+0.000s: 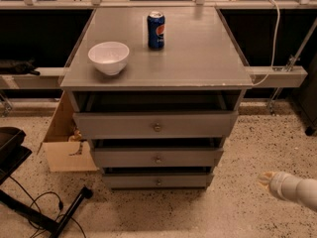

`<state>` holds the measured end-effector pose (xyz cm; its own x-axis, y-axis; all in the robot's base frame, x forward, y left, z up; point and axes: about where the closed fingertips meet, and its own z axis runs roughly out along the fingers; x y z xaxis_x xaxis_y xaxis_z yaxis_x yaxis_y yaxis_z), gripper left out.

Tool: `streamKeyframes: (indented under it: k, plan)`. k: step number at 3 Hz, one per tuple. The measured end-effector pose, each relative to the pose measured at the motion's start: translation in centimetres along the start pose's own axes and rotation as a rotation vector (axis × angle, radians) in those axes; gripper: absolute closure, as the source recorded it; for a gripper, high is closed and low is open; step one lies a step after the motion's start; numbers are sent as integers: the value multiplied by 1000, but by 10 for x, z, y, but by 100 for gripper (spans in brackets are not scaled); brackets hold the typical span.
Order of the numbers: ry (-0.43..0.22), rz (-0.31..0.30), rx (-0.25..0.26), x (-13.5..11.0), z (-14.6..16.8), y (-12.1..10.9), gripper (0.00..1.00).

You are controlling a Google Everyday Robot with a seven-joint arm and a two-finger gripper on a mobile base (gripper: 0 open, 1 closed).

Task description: Close bottom drawer

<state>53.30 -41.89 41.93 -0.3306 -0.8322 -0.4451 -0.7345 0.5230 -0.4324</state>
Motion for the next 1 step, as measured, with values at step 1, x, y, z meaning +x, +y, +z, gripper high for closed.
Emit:
streamKeyframes:
  k: [1]
  plan:
    - [30,-42,82,-36,-56,-15,100]
